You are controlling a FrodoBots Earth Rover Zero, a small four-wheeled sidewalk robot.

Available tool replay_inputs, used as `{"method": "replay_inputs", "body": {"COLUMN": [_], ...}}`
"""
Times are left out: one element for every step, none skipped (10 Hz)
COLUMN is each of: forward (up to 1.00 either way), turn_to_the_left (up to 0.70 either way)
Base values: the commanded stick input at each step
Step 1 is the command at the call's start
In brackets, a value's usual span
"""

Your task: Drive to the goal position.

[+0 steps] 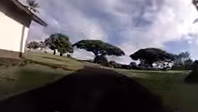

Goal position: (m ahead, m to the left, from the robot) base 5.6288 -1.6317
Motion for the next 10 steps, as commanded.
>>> {"method": "replay_inputs", "body": {"forward": [0.70,0.70,0.70,0.70,0.70,0.70,0.70,0.70,0.70,0.70], "turn_to_the_left": [0.00,0.16,0.12,0.00,0.00,0.00,0.00,0.16,0.27,0.15]}}
